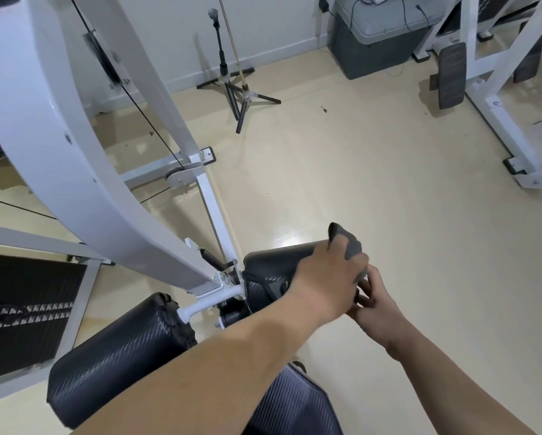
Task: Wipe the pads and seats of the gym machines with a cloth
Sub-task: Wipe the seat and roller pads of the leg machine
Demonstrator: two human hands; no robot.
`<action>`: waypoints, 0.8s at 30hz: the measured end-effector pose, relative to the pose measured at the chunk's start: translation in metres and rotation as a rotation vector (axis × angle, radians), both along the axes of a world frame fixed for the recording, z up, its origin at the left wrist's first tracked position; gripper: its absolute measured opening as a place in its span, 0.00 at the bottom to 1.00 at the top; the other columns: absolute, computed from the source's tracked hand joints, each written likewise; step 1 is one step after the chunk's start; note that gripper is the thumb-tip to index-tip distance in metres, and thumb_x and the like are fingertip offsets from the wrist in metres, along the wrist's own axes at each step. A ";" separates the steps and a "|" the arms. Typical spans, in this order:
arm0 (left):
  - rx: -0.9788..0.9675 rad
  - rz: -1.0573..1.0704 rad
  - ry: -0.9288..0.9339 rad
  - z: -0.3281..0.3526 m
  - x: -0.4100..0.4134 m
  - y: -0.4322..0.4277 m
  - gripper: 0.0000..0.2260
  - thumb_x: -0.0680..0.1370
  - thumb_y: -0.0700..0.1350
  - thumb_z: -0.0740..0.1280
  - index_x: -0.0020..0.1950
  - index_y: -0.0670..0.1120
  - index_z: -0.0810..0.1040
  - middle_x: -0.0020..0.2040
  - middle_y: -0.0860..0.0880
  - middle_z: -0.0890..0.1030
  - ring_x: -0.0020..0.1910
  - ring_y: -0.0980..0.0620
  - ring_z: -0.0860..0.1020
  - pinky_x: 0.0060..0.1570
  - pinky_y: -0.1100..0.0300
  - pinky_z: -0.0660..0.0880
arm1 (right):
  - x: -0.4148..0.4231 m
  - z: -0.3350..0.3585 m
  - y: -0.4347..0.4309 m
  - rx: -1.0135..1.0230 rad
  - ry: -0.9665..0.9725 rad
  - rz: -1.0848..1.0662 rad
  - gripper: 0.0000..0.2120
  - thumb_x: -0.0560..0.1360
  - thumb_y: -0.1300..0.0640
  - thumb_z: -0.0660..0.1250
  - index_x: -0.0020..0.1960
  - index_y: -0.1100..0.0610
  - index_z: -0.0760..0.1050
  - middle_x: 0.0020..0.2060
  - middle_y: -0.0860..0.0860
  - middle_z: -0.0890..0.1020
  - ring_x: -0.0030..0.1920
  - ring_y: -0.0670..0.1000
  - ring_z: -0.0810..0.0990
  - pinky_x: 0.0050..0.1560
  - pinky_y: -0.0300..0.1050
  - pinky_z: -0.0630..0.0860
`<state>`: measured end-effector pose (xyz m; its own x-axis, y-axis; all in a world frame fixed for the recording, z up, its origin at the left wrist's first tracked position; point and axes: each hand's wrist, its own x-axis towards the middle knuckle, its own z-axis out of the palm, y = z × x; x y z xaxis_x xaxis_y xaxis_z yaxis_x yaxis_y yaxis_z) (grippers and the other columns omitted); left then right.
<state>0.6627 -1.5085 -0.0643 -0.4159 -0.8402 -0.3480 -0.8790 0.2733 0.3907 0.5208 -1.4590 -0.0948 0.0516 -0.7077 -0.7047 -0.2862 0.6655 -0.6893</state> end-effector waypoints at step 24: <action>0.361 0.600 0.098 0.034 0.067 0.233 0.17 0.82 0.54 0.58 0.70 0.57 0.74 0.56 0.50 0.70 0.57 0.44 0.78 0.58 0.54 0.75 | 0.012 0.072 0.081 0.008 0.198 0.276 0.32 0.81 0.59 0.59 0.82 0.39 0.59 0.59 0.53 0.75 0.54 0.49 0.77 0.44 0.40 0.72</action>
<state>0.7299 -1.2753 -0.0305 0.0391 -0.7732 -0.6330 -0.7932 -0.4093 0.4509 0.5324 -1.3781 -0.0228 0.1017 -0.6805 -0.7256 -0.5843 0.5495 -0.5972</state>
